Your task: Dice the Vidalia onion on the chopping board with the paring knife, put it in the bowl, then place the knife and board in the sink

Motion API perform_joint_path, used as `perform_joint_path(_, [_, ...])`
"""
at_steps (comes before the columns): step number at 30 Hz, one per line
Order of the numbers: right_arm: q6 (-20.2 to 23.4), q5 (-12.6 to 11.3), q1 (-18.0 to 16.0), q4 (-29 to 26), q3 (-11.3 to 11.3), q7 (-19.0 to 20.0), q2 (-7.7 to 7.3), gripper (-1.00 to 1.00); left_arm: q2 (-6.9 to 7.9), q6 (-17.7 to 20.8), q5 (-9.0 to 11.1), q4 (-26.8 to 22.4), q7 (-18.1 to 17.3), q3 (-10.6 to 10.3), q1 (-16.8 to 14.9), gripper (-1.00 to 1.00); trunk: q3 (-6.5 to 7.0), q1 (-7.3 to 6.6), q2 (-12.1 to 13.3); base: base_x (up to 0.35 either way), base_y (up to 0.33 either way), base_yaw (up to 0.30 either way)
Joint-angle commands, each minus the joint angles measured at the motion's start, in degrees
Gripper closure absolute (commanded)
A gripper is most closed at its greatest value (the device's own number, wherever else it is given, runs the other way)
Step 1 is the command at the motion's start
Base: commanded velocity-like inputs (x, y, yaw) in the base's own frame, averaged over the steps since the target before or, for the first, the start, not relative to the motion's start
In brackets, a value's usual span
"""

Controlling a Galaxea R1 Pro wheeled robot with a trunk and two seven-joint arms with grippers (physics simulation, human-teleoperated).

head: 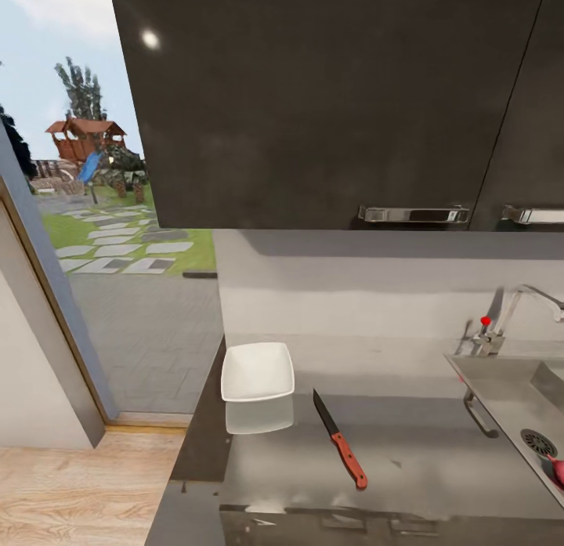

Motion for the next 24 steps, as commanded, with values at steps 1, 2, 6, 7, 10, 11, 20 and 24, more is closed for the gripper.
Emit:
perform_joint_path(1, [-0.2, -0.04, -0.03, 0.06, -0.02, -0.01, 0.0, -1.0, 0.56, -0.13, 0.13, -0.2, 0.02, 1.05, 0.0, -1.0, -0.08, 0.03, -0.09, 0.0, 0.0, 0.0])
perform_joint_path(2, [-0.21, -0.03, -0.03, 0.06, -0.02, -0.02, 0.0, -1.0, 1.59, -0.12, 0.14, -0.82, 0.05, 2.8, 0.0, -1.0, -0.08, 0.03, -0.09, 0.0, 0.0, 0.0])
perform_joint_path(6, [-0.21, -0.02, -0.03, 0.06, -0.02, -0.01, 0.0, -1.0, 4.15, -0.16, 0.16, -5.77, 0.15, 10.7, 0.0, -1.0, -0.08, 0.03, -0.09, 0.0, 0.0, 0.0])
perform_joint_path(7, [-0.22, -0.02, -0.03, 0.06, -0.02, 0.0, 0.0, -1.0, 4.26, -0.17, 0.16, -6.44, 0.2, 11.28, 0.0, -1.0, -0.08, 0.03, -0.09, 0.0, 0.0, 0.0])
perform_joint_path(10, [-0.23, -0.02, -0.03, 0.06, -0.02, 0.0, 0.0, -1.0, 4.53, -0.15, 0.12, -10.29, 1.05, 12.97, 0.0, -1.0, -0.08, 0.03, -0.09, 0.0, 0.0, 0.0])
perform_joint_path(11, [-0.21, -0.02, -0.03, 0.06, -0.02, 0.0, 0.0, -1.0, 4.55, -0.07, 0.11, -12.02, 1.55, 13.29, 0.0, -1.0, -0.08, 0.03, -0.09, 0.0, 0.0, 0.0])
perform_joint_path(20, [-0.2, -0.02, -0.03, 0.06, -0.02, 0.0, 0.0, -1.0, 5.05, 13.9, 0.08, -32.79, 2.31, 13.92, 0.0, -1.0, -0.08, 0.03, -0.09, 0.0, 0.0, 0.0])
perform_joint_path(24, [-0.22, -0.02, -0.03, 0.06, -0.02, 0.0, 0.0, -1.0, 6.0, 23.85, 0.08, -42.76, 2.04, 13.93, 0.0, -1.0, -0.08, 0.03, -0.09, 0.0, 0.0, 0.0])
